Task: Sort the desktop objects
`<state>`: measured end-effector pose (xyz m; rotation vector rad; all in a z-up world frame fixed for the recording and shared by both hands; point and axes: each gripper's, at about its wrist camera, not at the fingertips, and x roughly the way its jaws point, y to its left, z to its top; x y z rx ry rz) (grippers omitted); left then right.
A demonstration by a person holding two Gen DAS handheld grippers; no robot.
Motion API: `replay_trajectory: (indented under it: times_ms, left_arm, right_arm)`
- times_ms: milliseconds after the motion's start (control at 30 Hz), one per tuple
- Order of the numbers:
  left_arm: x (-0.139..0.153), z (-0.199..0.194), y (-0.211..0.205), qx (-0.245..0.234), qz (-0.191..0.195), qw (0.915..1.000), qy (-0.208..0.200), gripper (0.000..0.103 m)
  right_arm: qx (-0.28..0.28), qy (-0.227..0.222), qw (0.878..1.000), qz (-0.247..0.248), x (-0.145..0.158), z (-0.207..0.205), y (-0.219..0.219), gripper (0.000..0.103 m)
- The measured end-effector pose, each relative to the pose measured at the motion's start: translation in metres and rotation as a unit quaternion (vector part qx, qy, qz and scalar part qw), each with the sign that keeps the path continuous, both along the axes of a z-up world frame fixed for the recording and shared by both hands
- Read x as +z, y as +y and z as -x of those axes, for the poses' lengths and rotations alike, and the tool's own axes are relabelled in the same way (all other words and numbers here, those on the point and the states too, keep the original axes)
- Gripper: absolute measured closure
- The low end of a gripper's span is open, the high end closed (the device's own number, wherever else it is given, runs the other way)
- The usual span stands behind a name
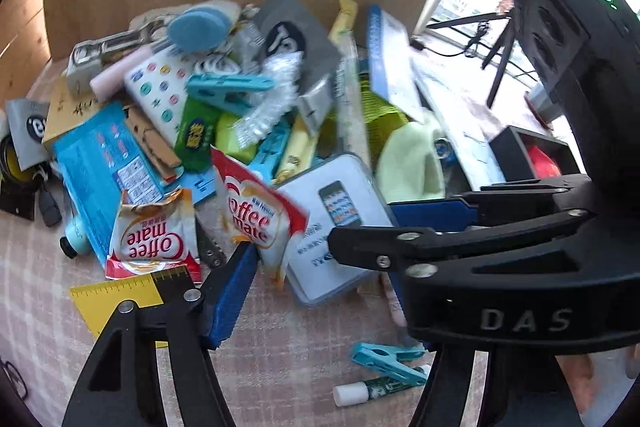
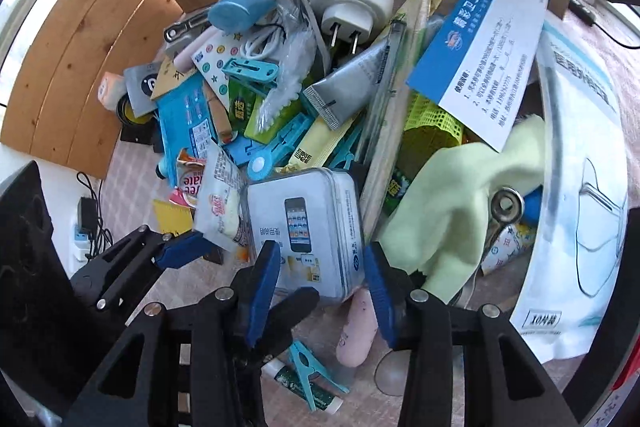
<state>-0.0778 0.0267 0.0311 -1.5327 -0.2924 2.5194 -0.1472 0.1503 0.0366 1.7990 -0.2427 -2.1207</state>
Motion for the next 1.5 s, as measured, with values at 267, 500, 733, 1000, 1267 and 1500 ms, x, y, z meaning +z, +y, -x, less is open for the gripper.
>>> replay_trajectory:
  times_ms: [267,500,733,1000,1267,1500]
  left_arm:
    - [0.017,-0.010,0.010,-0.025,0.001,0.9996,-0.008,0.043]
    - [0.009,-0.029,-0.037,0.035,-0.042,0.9984,-0.014,0.026]
    - [-0.012,-0.038,-0.027,0.013,-0.106,0.9938,-0.028,0.024]
    - [-0.018,-0.006,-0.051,0.056,0.003,0.9984,-0.010,0.023]
    - [-0.011,-0.019,-0.032,-0.007,-0.085,0.9961,-0.024,0.022]
    - [-0.022,-0.009,-0.028,0.023,-0.065,0.9968,-0.041,0.020]
  right_arm:
    - [-0.013,0.009,1.000,0.013,0.017,-0.012,-0.002,0.072]
    - [-0.049,0.020,0.998,0.024,0.028,-0.011,0.024,0.072]
    - [-0.027,0.019,0.999,-0.006,0.024,-0.008,0.009,0.072]
    - [-0.029,0.010,0.999,-0.016,0.016,-0.005,0.007,0.072]
    - [-0.013,0.018,0.999,-0.036,0.023,-0.002,-0.003,0.072]
    - [0.004,0.014,0.998,-0.059,0.021,0.008,-0.015,0.072]
